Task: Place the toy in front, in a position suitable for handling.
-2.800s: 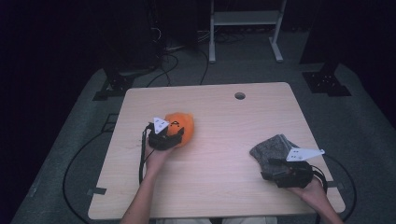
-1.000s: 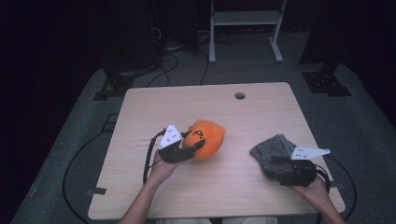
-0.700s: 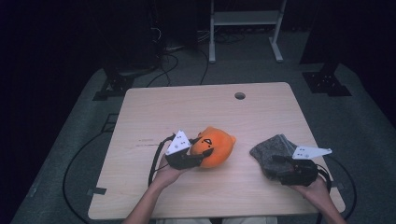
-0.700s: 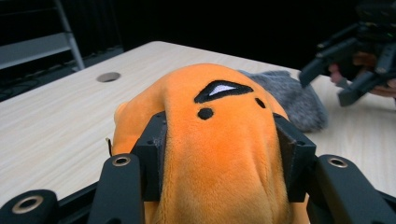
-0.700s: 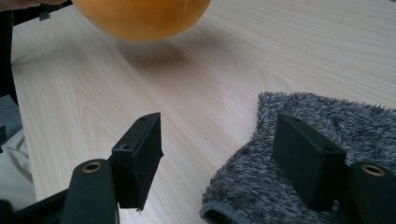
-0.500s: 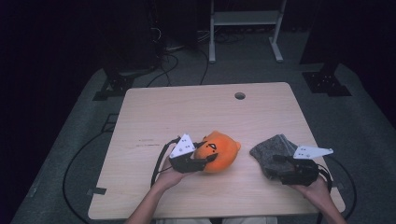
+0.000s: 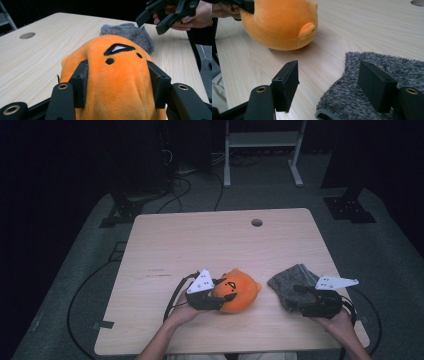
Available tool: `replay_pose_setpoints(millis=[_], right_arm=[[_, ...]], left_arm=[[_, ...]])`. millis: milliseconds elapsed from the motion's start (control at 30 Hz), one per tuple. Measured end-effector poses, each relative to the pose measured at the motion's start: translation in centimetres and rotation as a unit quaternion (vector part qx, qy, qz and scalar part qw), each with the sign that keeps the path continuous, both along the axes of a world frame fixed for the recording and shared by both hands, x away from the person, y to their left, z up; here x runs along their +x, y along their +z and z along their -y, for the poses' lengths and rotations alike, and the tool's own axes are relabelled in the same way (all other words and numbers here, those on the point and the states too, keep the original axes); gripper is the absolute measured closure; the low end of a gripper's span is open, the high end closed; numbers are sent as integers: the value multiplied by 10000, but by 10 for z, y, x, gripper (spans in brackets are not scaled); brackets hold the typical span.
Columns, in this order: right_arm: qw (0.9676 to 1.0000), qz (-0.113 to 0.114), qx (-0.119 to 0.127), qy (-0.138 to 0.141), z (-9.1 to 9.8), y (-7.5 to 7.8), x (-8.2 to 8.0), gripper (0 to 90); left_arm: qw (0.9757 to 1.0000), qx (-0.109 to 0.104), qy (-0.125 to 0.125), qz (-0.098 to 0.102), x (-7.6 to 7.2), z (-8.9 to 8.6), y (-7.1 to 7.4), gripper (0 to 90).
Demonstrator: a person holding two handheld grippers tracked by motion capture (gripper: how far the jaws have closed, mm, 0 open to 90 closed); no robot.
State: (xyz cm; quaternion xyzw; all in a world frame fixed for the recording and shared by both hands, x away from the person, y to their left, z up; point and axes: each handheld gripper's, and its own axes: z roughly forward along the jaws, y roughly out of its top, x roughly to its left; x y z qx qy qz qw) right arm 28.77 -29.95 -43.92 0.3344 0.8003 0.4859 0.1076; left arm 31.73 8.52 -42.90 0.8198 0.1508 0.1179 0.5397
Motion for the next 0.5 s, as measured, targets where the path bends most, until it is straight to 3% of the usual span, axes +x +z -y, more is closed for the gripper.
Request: replay_pose_setpoints(millis=[67,233,300,333,433,500], right_arm=[[10000,21,12,-14,0,0,0,318],[10000,5,25,-38,-1,0,1,318],[10000,18,42,-36,-1,1,2,318],[10000,18,42,-36,-1,1,2,318],[9999,77,96,-77,-2,4,4,318],[9998,103,149,-91,-3,4,5,318]], left_arm=[[10000,94,-9,-3,0,0,-3,444],[9999,91,-29,-35,1,-1,-6,413],[9999,126,-10,-55,1,-1,-6,319],[9998,155,15,-83,0,-1,-6,319],[9997,122,201,-51,-3,-2,-2,118],[9994,-4,340,10,-7,-7,2,106]])
